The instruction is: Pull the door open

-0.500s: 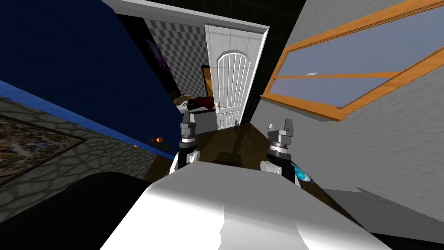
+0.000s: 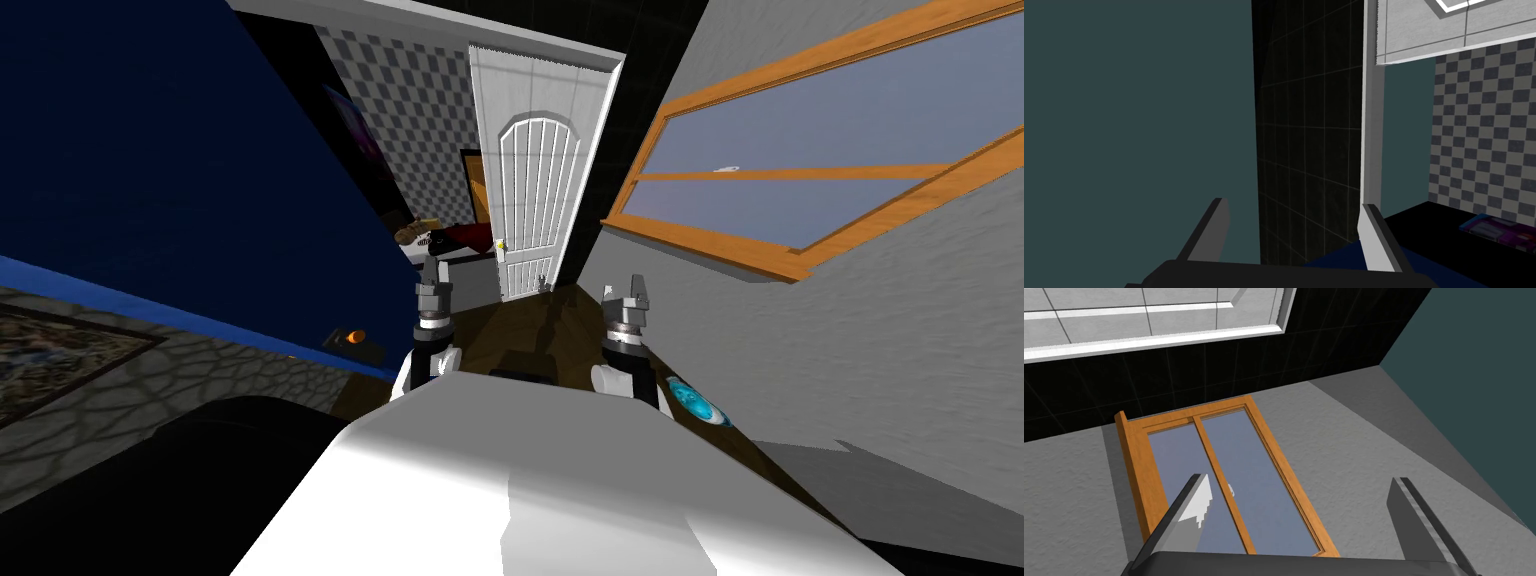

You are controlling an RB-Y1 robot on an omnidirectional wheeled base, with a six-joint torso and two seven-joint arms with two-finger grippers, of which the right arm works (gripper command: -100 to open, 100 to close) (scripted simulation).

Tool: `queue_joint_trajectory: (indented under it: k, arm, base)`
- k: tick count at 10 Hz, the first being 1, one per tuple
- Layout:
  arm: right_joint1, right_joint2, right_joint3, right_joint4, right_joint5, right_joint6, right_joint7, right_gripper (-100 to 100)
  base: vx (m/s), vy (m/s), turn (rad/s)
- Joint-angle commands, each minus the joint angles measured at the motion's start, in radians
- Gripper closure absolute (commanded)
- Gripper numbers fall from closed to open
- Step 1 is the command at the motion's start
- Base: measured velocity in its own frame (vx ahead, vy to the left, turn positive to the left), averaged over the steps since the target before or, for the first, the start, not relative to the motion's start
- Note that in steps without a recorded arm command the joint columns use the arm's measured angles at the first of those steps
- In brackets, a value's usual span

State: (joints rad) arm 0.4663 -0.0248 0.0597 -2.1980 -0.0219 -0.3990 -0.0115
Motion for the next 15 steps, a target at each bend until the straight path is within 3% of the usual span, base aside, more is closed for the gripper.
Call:
queue_joint_trajectory:
  k: [1,15]
  arm:
    - [-0.024,-0.012,0.016,0.038,-0.002,-0.004,-0.012,-100]
    - [-0.215,-0.078,0.138,0.320,-0.012,-0.025,-0.094,-100]
  base:
    - [0.105,0.057,-0.030]
    - [0.095,0.061,-0.034]
